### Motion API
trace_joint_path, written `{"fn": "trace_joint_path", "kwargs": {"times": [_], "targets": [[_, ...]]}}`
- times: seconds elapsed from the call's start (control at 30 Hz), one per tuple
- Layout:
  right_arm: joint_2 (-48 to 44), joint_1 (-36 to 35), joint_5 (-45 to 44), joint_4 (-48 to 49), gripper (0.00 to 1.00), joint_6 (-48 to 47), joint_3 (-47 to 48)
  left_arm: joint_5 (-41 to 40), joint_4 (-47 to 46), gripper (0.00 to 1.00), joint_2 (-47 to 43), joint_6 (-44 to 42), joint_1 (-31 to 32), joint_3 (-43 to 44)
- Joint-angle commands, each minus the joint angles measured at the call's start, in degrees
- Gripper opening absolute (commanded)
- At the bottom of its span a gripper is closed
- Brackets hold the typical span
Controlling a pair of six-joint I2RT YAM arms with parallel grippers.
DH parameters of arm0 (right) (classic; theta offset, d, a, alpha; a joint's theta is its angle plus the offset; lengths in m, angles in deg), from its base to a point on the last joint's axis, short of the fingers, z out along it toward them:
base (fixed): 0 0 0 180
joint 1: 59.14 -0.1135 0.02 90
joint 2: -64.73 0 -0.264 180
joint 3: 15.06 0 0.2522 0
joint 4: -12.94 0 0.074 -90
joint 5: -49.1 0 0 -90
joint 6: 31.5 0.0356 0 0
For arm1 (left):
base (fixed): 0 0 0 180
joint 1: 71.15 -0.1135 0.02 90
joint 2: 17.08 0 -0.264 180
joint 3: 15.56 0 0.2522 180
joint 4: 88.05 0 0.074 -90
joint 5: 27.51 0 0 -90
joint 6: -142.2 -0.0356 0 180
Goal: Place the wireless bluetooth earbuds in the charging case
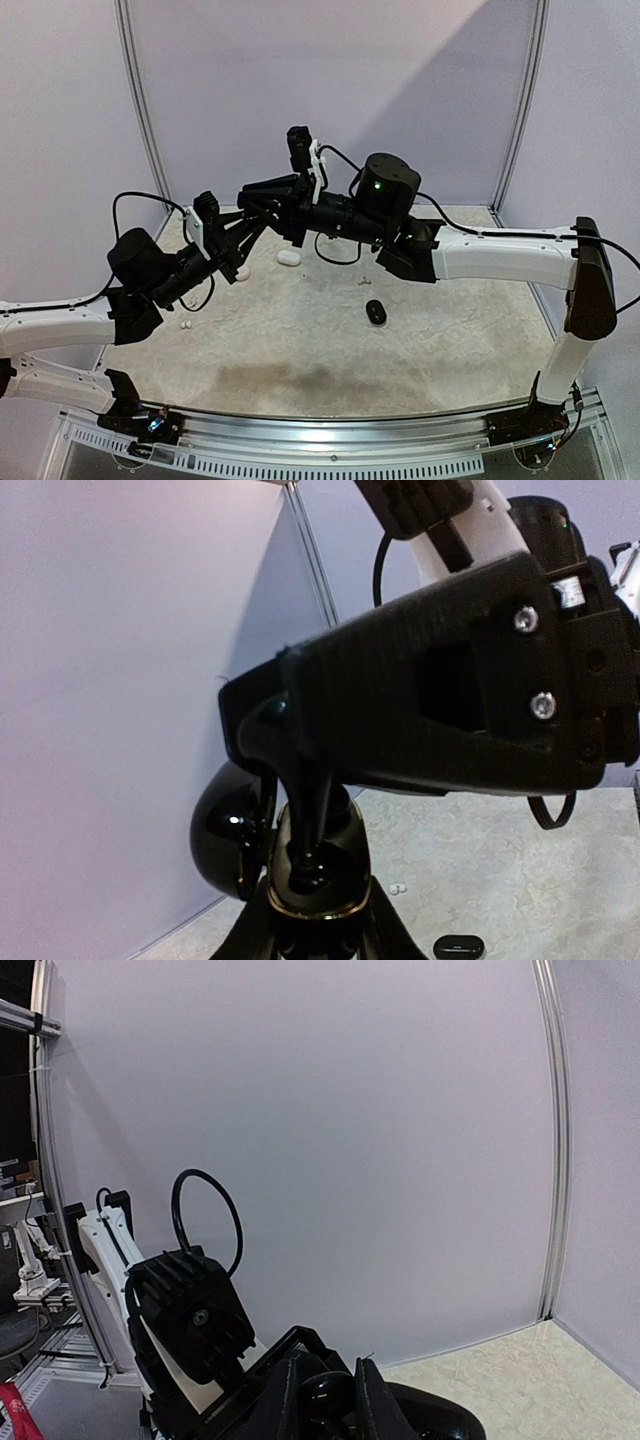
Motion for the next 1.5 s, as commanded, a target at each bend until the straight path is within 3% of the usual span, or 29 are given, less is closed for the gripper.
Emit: {"fn": "trace_joint_path", "kwargs": {"times": [0.0,1.47], "targets": [[1.0,-0.3,-0.6,0.9,0.00,0.6,1.6,0.0,-1.6,0.00,-0.1,-0.2,0.9,0.9],[3.3,-0.2,-5.3,-3.9,0.00,1.5,-0.4,-0.8,-2.1,0.00,-2.2,0.2,0.9,0.0]]}}
